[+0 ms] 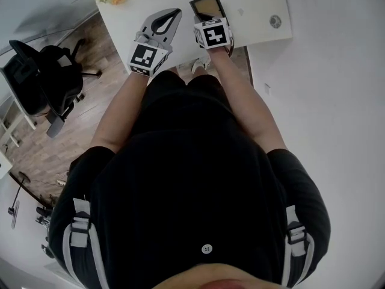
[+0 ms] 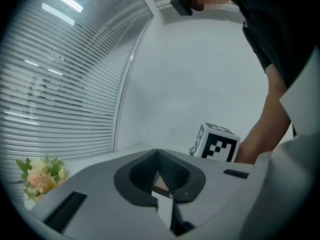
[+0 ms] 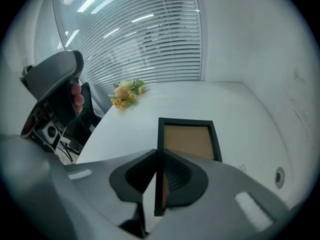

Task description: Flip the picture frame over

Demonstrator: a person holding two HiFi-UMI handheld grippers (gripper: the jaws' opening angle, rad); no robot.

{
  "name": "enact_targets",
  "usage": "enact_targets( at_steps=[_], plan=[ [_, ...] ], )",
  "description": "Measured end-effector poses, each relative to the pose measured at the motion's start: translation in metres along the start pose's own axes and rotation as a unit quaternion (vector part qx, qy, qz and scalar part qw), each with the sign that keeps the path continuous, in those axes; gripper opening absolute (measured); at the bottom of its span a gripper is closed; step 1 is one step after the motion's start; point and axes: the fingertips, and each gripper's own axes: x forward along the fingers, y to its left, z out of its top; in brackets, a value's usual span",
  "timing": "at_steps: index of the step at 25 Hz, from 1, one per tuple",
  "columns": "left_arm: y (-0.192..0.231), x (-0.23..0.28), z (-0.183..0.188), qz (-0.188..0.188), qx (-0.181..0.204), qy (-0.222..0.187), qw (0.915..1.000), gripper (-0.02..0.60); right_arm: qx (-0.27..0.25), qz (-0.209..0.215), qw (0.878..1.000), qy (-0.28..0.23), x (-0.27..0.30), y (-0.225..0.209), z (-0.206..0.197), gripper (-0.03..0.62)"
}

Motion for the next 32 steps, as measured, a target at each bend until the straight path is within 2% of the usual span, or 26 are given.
enact_targets(
  at_steps=[4, 11, 23, 25, 28, 32],
  plan=[
    [-0.003, -0.001, 0.009, 0.017, 0.008, -0.006, 0.9998, 0.005, 0.007, 0.021, 1.000, -0.008, -0.018, -0.002, 0.011, 0.051],
    [-0.016, -0.008, 0.019, 0.041, 0.012, -0.006, 0.9991, 0.005, 0.032, 0.091, 0.995, -0.032, -0.038, 0.004, 0.021, 0.051],
    [-0.034, -0.013, 0.047, 0.078, 0.027, -0.024, 0.9963, 0.005, 0.075, 0.192, 0.978, -0.041, -0.067, 0.010, 0.034, 0.051],
    [-0.037, -0.013, 0.052, 0.082, 0.030, -0.028, 0.9958, 0.005, 0.087, 0.225, 0.969, -0.045, -0.072, 0.016, 0.037, 0.051],
    [-0.040, -0.011, 0.057, 0.089, 0.032, -0.030, 0.9951, 0.005, 0.126, 0.288, 0.948, -0.055, -0.081, 0.023, 0.043, 0.051],
    [-0.043, -0.009, 0.058, 0.097, 0.033, -0.031, 0.9942, 0.005, 0.151, 0.324, 0.932, -0.065, -0.085, 0.019, 0.047, 0.051]
  ],
)
